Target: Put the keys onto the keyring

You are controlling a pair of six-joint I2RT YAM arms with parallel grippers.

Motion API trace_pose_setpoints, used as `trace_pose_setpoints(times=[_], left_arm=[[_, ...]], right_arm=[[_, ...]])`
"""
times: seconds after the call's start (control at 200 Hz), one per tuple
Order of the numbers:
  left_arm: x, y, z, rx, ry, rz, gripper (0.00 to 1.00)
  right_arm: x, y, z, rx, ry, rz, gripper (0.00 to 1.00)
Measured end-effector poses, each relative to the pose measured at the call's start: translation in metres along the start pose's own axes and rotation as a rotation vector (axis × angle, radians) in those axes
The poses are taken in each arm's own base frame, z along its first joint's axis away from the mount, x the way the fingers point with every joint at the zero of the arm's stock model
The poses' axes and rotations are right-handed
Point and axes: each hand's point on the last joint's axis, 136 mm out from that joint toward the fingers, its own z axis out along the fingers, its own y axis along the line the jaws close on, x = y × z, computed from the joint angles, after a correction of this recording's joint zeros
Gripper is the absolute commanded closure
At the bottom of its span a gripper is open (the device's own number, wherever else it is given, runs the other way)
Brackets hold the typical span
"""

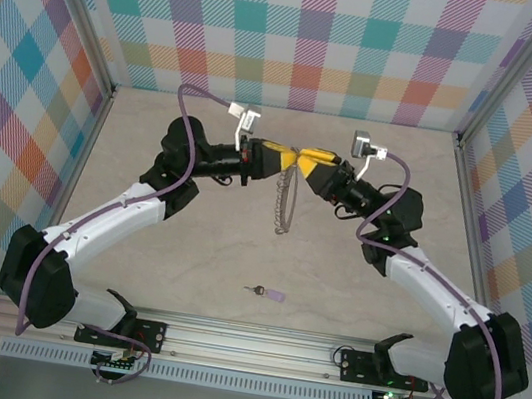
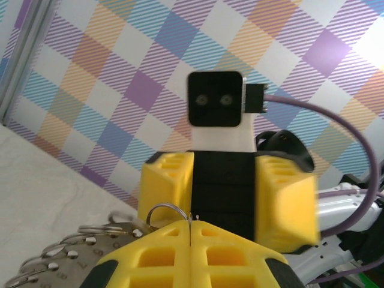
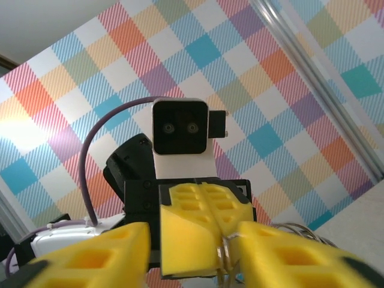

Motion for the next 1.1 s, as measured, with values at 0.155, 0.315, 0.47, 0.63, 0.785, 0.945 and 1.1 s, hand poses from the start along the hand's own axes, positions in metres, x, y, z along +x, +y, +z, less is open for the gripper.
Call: trace_pose_setpoints(times=[0.155,0.315,0.47,0.63,0.785,0.945,1.1], left_arm=[[0.004,0.003,-0.003,-0.042,0.015,0.020,1.00],[0.002,-0.001,-0.012,-0.089,0.006,0.077,1.00],[0.001,-0.003,-0.025,-0.154,-0.013,0.143,1.00],[0.004,0.005,-0.034,-0.229,-0.027,0.183,1.00],[0.012,0.018,-0.040,-0.292,-0.025,0.184,1.00],[0.014,0.030,-0.045,-0.338,-0.029,0.176,1.00],[0.008,0.038,-0.051,-0.369,-0.046,0.177,1.00]], right_arm=[[-0.016,0.012,-0.032,0.109,-0.051,-0.028,0.34],[-0.009,0.020,-0.069,0.259,-0.059,-0.023,0.33],[0.041,-0.013,-0.102,0.431,0.043,0.094,0.38],[0.125,-0.061,-0.137,0.610,0.227,0.297,0.44],[0.196,-0.072,-0.159,0.707,0.419,0.419,0.47],[0.249,-0.069,-0.166,0.772,0.619,0.441,0.49],[0.286,-0.067,-0.166,0.850,0.823,0.378,0.53]])
